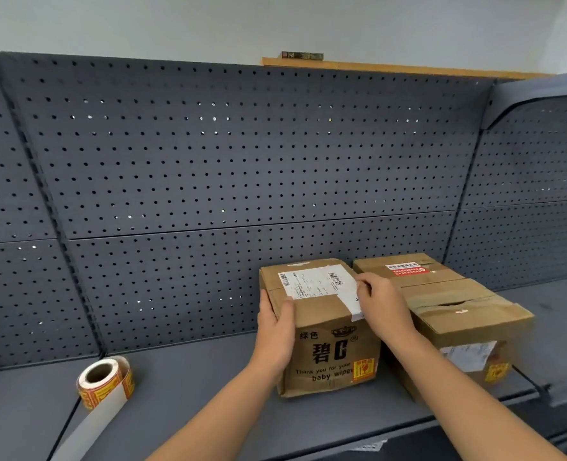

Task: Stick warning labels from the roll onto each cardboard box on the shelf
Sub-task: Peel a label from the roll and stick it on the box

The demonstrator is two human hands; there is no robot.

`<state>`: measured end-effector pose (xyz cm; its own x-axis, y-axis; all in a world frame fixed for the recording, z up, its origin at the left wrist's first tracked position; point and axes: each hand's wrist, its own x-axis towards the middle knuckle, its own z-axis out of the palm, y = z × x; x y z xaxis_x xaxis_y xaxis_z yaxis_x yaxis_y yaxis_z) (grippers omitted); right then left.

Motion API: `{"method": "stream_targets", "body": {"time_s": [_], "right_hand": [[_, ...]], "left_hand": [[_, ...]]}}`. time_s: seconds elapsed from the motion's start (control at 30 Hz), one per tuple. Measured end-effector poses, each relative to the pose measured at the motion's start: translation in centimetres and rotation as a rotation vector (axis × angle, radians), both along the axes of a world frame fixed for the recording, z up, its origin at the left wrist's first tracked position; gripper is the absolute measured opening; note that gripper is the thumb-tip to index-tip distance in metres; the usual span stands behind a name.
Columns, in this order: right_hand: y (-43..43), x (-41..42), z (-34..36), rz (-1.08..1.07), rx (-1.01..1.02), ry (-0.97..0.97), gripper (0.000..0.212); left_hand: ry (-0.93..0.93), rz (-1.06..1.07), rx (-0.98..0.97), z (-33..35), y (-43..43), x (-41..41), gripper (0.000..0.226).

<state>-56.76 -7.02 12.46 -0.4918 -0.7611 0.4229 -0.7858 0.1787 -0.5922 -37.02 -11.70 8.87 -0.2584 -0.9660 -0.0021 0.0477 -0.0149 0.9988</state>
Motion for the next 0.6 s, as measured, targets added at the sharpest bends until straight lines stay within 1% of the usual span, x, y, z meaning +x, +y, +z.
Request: {"method": "stream_targets", "body": {"time_s": [0.1,0.23,0.33,0.37,0.47,0.5,0.6], "right_hand": [[0.2,0.1,-0.1,-0.033,0.020,0.145,0.026],[0.1,-0.1,0.0,-0.055,0.127,0.276,0.027],[0.0,-0.7,0.3,-0.101,0.180,0.301,0.026],[0.0,-0.9,0.4,-0.111,0.178,0.295,0.025],[0.0,-1.4,0.2,-0.129,0.156,0.272,0.024],[0.0,-1.4,0.1,-0.130,0.145,0.269,0.024],[0.3,-1.2,0.2,-0.138,0.130,0.246,0.030]], "left_hand": [[-0.027,-0.006,-0.029,-0.1,0.1,-0.1,0.038],[-0.039,-0.058,-0.034,-0.2,-0.3,0.3,0.042],[-0.069,-0.113,-0.045,0.2,-0.1,0.1,0.038],[-0.086,-0.120,-0.050,0.1,-0.1,-0.2,0.043],[-0.131,-0.099,-0.047,-0.4,-0.4,-1.0,0.073],[-0.130,-0.088,-0.046,-0.7,-0.7,-1.4,0.079],[-0.133,-0.079,-0.059,-1.0,-0.8,-2.4,0.083]]}}
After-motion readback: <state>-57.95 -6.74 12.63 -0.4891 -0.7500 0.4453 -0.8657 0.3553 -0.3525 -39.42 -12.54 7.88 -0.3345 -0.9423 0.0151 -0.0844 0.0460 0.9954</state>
